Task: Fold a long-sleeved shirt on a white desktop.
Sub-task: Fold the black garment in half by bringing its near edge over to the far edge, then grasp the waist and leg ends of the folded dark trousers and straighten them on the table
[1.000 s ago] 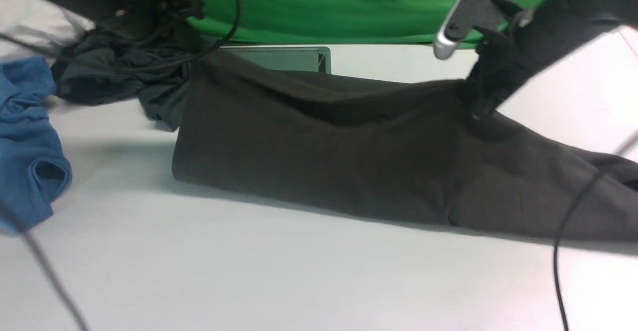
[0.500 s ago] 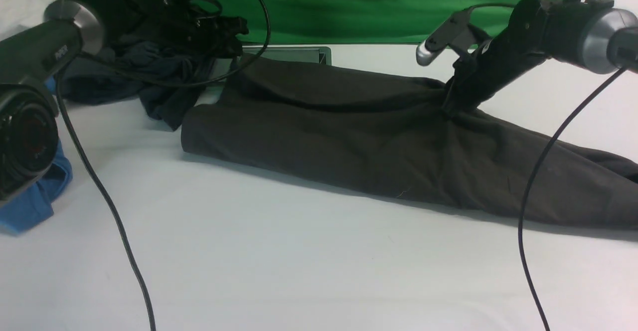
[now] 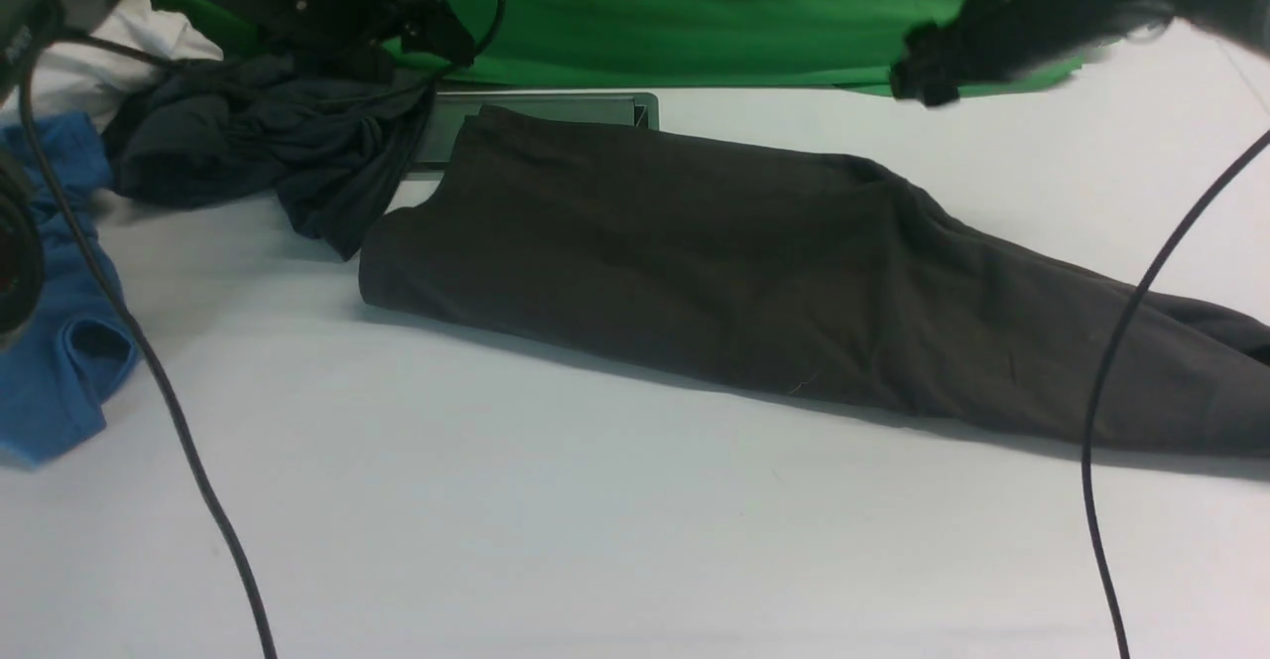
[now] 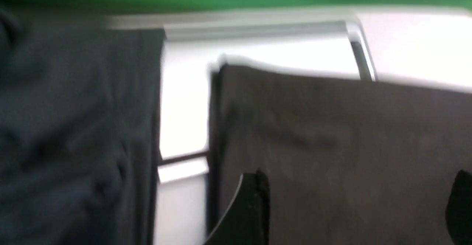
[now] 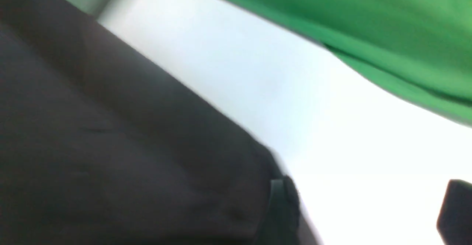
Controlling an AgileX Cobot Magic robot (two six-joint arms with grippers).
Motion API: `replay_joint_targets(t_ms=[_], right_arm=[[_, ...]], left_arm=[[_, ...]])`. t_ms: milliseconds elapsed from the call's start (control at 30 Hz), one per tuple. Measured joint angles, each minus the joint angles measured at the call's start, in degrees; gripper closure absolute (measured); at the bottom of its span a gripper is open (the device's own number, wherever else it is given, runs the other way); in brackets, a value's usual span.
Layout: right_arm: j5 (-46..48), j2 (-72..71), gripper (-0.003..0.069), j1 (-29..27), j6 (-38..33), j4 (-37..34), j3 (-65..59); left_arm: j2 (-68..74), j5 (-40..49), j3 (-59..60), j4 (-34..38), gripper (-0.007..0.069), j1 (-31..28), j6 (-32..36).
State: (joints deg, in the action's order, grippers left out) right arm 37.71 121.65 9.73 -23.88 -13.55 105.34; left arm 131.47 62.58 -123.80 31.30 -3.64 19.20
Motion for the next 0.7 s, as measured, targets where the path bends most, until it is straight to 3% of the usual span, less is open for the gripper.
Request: replay_joint_targets(t_ms=[100, 367, 500, 700], right_arm=[[6.28, -0.70, 0.0141, 1.67, -1.25, -0.78, 0.13], [25.29, -1.72, 0.0138, 1.22, -2.05, -1.00, 0.02], [26.54, -5.28, 0.0138, 1.11, -1.10, -2.61, -2.06], [25.35, -11.36, 0.0137, 2.84, -2.49, -5.74, -8.53]], left_arm=[[-0.08, 5.99, 0.56, -4.39, -0.0055, -0.01, -3.00], [-7.48, 6.75, 11.67, -13.12, -0.0051, -0.40, -8.39], [-13.02, 7.10, 22.11, -12.87, -0.0046, -0.47, -8.98], [-9.56, 2.66, 28.79, -8.28, -0.0044, -0.74, -9.25]])
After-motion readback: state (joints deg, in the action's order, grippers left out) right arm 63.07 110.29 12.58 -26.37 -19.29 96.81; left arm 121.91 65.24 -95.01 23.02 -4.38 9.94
